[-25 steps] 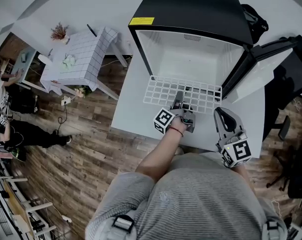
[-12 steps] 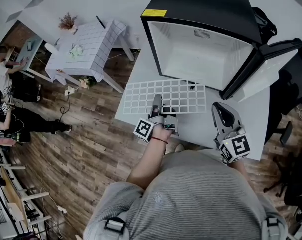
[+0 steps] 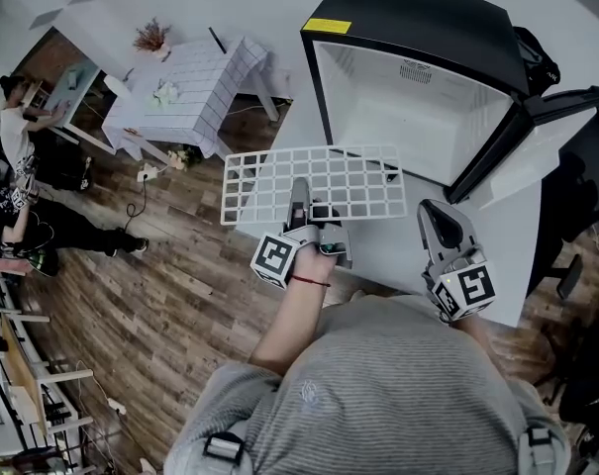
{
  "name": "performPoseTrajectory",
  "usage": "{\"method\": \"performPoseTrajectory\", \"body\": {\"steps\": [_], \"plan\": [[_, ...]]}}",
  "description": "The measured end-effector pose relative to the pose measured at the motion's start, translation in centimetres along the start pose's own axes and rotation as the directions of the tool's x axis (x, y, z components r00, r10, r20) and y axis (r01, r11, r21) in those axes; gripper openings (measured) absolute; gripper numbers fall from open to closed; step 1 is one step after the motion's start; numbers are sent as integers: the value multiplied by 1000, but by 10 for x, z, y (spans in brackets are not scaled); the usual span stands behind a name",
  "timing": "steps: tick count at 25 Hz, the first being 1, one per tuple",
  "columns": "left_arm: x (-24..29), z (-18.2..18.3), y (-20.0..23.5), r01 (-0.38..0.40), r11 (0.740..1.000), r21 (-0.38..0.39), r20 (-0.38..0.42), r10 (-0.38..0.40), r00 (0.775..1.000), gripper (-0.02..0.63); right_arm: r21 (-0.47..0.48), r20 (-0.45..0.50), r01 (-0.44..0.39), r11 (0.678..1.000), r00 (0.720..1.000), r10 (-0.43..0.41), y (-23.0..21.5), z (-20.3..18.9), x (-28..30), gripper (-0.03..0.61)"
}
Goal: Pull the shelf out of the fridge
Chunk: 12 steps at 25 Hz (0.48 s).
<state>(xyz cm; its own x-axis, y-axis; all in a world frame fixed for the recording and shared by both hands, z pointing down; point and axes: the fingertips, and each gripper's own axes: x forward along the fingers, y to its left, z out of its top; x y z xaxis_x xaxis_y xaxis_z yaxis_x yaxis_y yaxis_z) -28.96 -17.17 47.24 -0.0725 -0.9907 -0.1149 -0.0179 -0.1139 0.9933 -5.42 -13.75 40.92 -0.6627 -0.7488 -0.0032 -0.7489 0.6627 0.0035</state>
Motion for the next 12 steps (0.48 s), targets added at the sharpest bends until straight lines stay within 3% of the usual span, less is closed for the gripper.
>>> {"method": "performPoseTrajectory", "body": {"steps": [5, 8, 12], "plan": [[-1, -2, -5, 24, 998, -62, 12, -23, 1000, 32, -15, -7, -6, 1000, 1000, 6, 3, 2, -3, 15], [-5, -1, 1, 5, 1000, -15, -1, -5, 1000, 32, -7, -20, -4, 1000, 1000, 4, 3, 1, -8, 15], [-4, -3, 1, 4, 1000, -20, -8, -4, 1000, 32, -28, -49, 1, 1000, 999, -2, 2, 0, -10, 14]]}}
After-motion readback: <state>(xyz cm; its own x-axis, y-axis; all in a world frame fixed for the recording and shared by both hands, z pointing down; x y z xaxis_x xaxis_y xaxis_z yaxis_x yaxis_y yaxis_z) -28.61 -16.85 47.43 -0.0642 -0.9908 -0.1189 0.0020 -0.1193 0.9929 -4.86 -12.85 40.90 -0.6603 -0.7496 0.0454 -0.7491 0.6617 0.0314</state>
